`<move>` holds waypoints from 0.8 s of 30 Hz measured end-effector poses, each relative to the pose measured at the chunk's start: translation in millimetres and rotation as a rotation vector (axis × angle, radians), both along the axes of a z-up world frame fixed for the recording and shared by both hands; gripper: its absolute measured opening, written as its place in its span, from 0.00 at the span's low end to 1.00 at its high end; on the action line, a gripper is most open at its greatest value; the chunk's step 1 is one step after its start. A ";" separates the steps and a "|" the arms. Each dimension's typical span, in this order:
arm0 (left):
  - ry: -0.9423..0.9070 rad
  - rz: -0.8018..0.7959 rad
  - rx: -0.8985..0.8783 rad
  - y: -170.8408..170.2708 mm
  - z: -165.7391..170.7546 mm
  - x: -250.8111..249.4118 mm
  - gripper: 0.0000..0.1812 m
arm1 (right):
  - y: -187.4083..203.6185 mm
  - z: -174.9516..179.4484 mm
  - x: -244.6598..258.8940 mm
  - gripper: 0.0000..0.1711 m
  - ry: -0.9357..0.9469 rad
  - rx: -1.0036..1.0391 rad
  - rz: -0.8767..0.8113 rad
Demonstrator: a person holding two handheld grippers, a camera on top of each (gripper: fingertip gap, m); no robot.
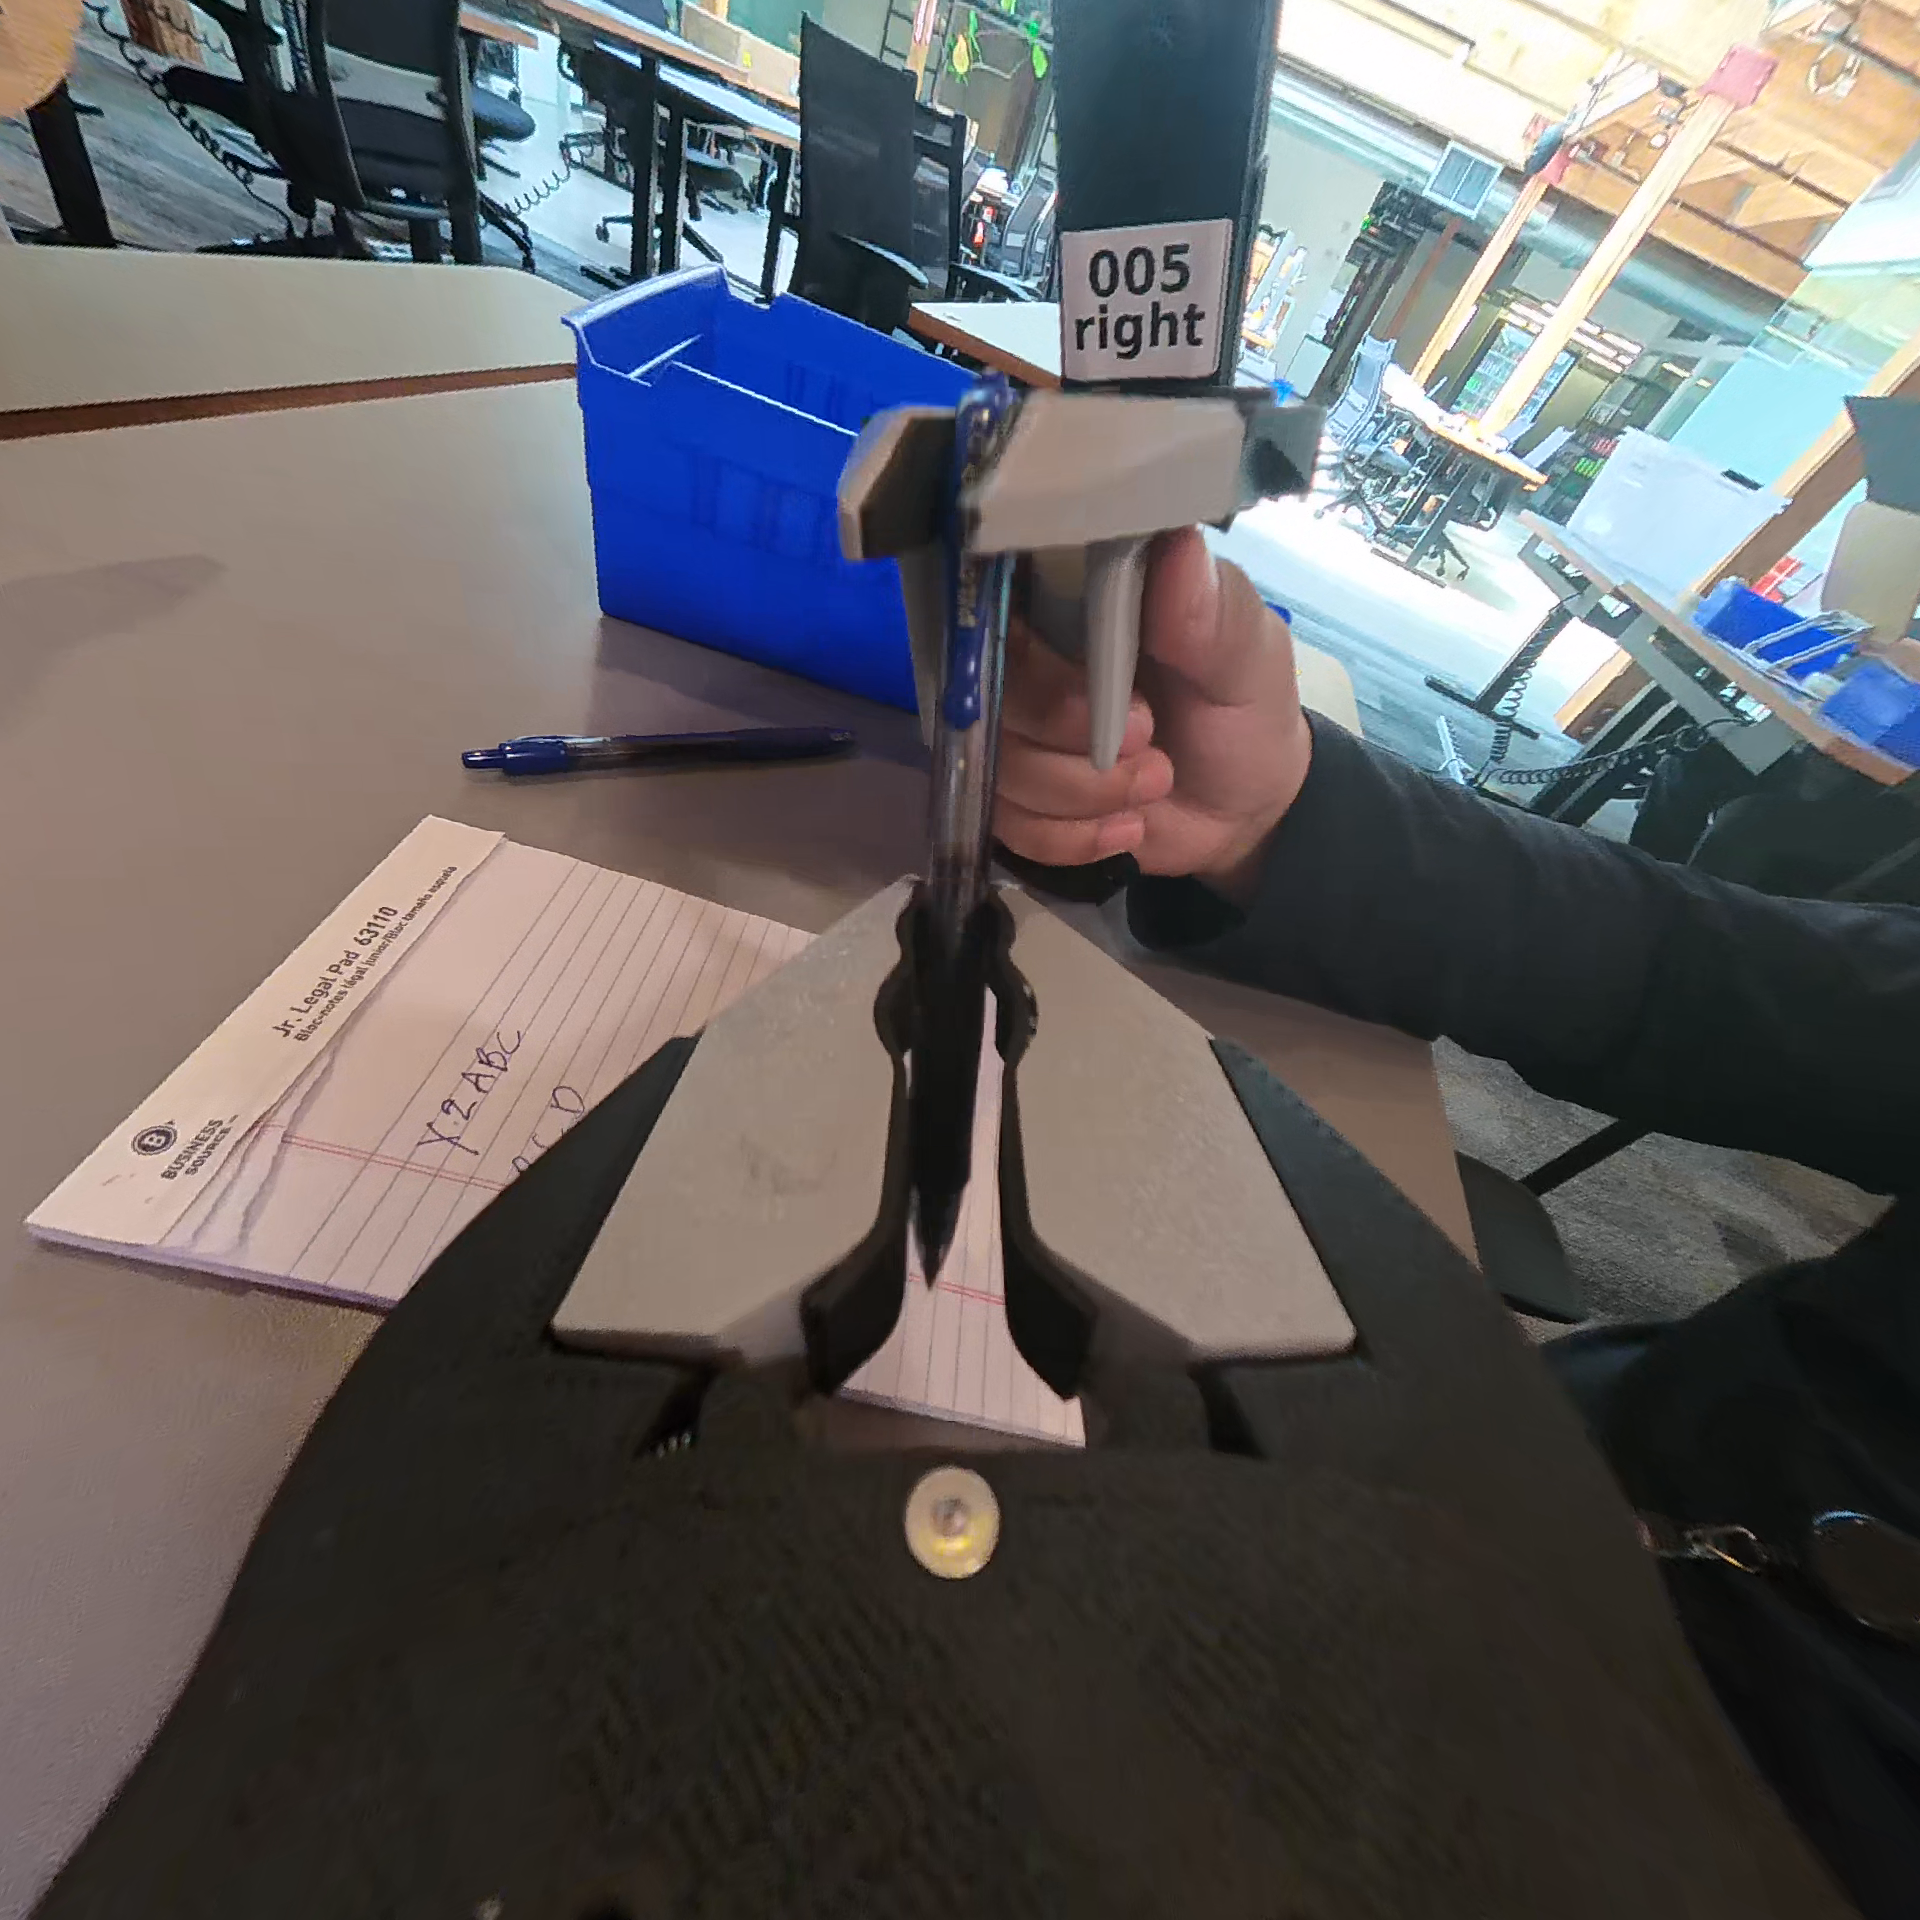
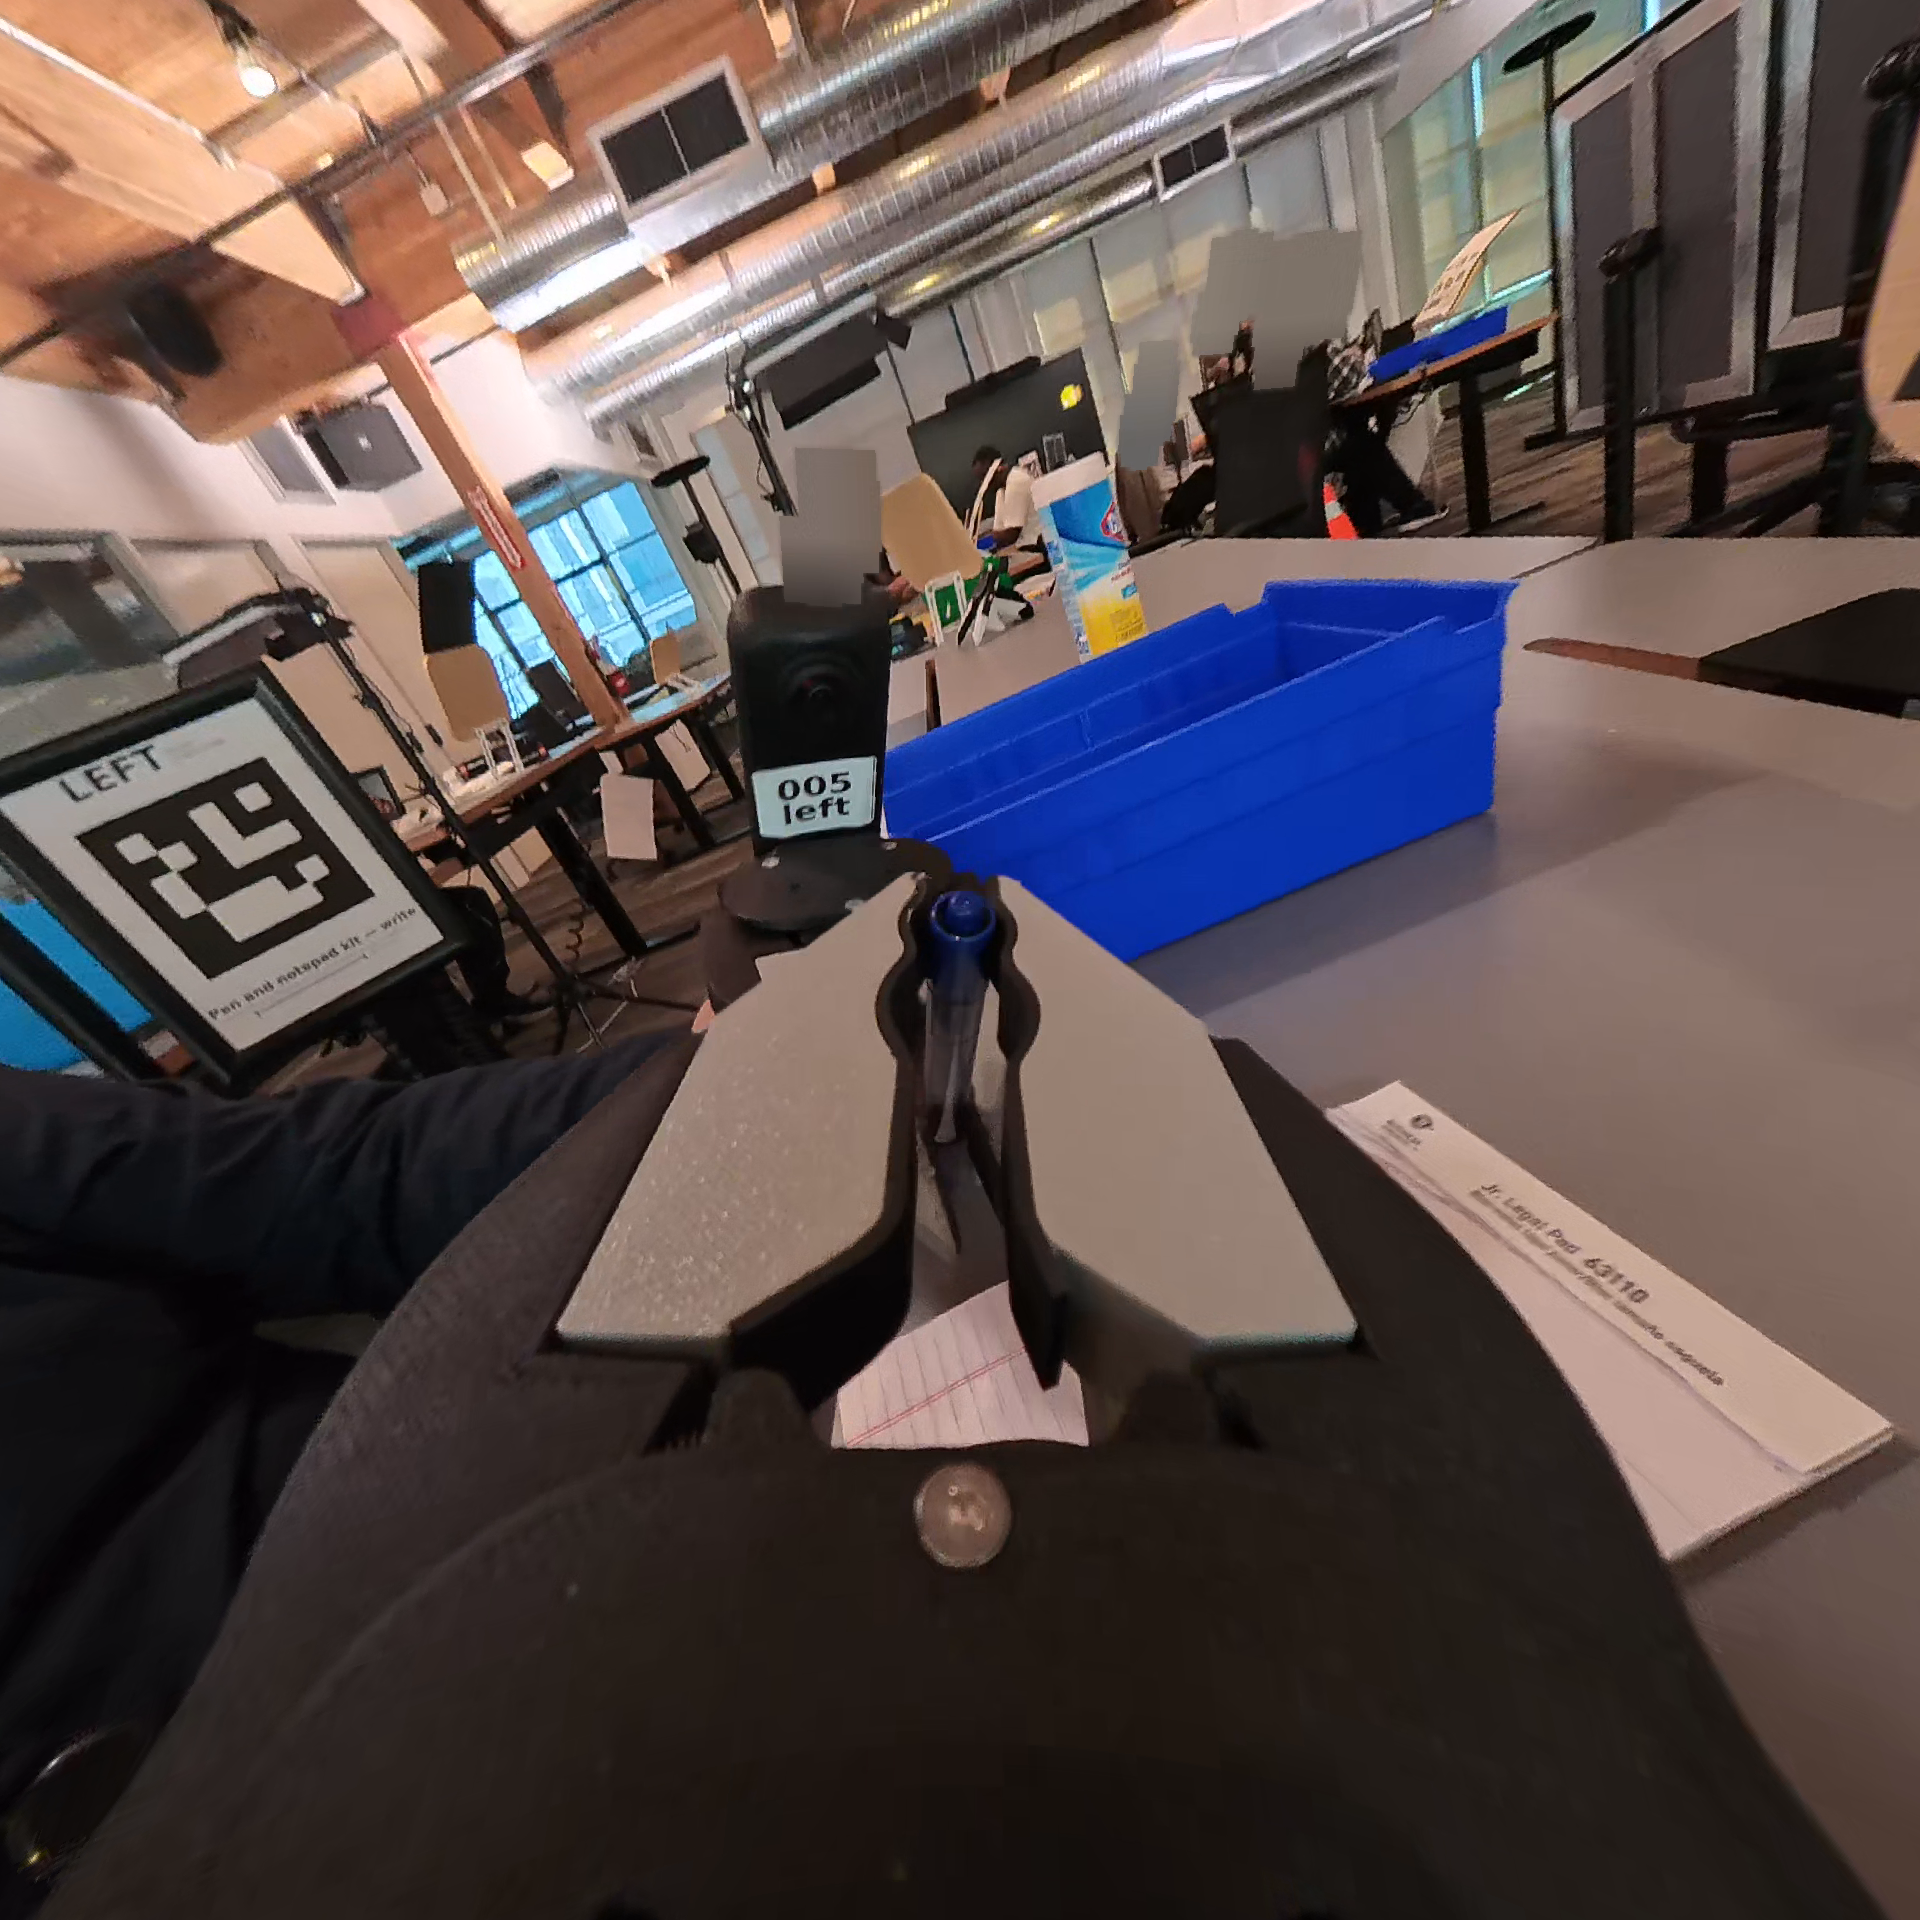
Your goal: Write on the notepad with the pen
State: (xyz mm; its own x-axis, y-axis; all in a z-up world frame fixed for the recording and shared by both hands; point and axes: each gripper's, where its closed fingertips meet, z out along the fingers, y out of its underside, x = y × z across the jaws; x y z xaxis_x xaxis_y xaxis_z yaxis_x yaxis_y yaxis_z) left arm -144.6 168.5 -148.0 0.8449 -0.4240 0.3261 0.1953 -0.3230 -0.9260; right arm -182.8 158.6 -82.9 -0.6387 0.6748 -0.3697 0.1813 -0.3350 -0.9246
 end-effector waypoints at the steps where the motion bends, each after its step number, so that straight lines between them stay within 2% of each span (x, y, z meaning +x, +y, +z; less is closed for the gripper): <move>1: 0.007 0.003 -0.006 0.3 -1.3 -0.1 0.04 | 3.9 2.8 0.2 0.04 0.010 -0.013 -0.014; 9: 0.040 -0.016 -0.032 0.6 -8.4 4.5 0.05 | 8.9 8.0 2.9 0.03 0.022 -0.056 -0.003; 17: 0.052 0.015 0.005 -0.3 -1.4 -1.3 0.04 | 13.7 9.9 2.6 0.04 0.018 -0.102 -0.003; 24: 0.032 0.041 0.043 -1.8 7.6 -7.9 0.04 | 9.6 0.6 -2.0 0.10 -0.019 -0.067 -0.006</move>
